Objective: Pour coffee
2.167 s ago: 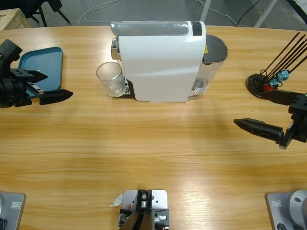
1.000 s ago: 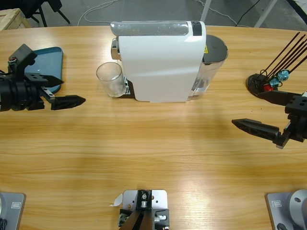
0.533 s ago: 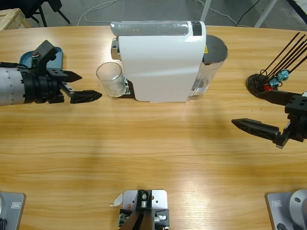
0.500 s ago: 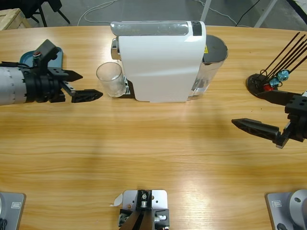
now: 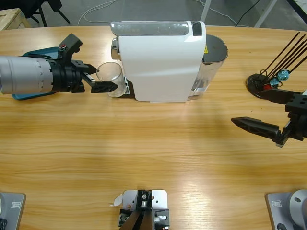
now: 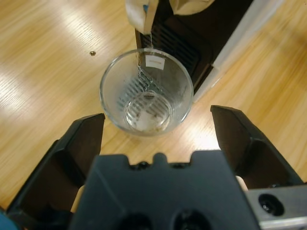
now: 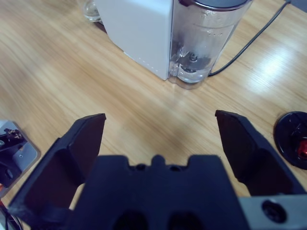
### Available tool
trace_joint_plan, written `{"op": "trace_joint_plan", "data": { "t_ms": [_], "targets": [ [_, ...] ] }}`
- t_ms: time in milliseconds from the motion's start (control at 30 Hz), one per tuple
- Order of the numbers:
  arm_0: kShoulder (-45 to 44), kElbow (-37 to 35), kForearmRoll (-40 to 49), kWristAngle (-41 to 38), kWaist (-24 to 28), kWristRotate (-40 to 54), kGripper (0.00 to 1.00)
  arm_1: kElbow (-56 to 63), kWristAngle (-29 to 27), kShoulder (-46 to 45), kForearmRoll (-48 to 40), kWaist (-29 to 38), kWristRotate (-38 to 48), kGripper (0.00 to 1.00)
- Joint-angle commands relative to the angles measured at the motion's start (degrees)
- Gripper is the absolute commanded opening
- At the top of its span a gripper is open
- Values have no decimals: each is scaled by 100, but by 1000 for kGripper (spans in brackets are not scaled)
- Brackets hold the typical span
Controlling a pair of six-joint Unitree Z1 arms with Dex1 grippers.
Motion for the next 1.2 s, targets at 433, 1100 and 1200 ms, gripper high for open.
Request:
{"op": "trace_joint_plan", "data": {
  "t_ms": [433,1100,1200],
  "targets": [
    [838,-327,-130,-225,135,42,964,217,32,20,-50,54,89,1000],
    [887,-320,-119,-503,347,51,513,221,34,34,-76,54,89,1000],
    [608,-68,-112,-464,509,57,513,221,41,32,-85,54,89,1000]
  ]
}}
